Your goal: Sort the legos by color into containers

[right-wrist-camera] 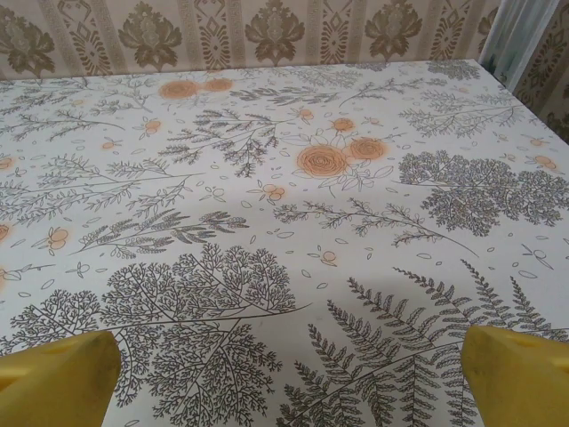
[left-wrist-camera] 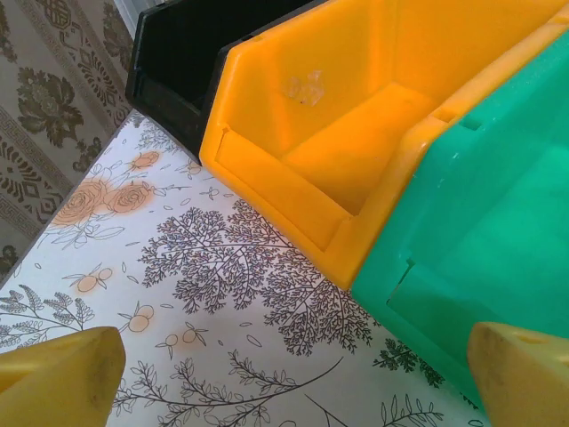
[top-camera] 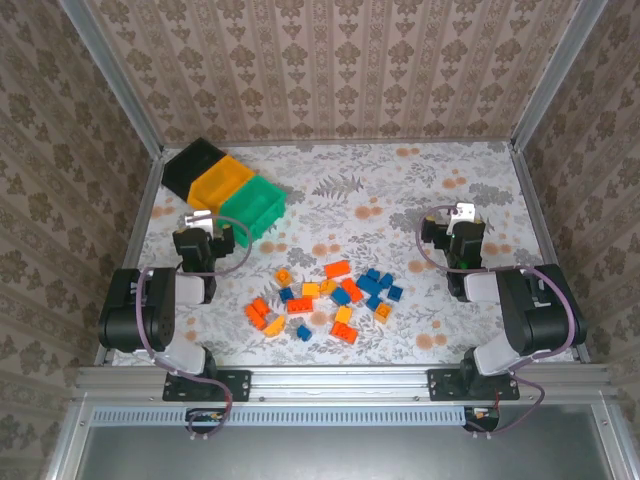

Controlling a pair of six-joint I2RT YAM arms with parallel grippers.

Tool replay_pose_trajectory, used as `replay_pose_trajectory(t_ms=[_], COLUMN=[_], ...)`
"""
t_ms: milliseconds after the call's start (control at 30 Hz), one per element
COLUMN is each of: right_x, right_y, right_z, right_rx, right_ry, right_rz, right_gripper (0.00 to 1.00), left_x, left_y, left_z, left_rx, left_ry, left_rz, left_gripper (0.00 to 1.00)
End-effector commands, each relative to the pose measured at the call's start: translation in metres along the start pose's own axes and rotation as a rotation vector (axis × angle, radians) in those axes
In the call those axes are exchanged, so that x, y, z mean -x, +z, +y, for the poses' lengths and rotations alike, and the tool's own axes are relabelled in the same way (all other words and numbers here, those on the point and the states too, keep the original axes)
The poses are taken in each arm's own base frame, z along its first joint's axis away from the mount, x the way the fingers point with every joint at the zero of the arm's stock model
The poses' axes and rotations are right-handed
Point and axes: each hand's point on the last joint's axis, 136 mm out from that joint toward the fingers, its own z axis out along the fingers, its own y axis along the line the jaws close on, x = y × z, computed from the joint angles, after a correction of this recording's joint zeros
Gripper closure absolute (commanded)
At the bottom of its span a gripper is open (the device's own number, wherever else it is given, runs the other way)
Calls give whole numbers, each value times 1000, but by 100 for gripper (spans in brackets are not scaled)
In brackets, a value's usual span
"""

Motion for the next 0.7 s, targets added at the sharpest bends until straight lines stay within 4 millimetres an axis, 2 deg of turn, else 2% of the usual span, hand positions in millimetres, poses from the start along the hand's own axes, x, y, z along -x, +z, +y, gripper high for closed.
replay_pose_trajectory(t_ms=[0, 667], right_x=[2, 1], right_y=[-1, 1], right_z=[1, 1], right_rx=[11, 25], right_ry=[3, 11], right_rz=[-14, -6], right_gripper=[0, 0], left_x=[13, 12], left_y=[0, 0], left_z=[-2, -2], left_rx=[-10, -12], left_ry=[4, 2], left_rz=[-37, -36], left_gripper=[0, 0])
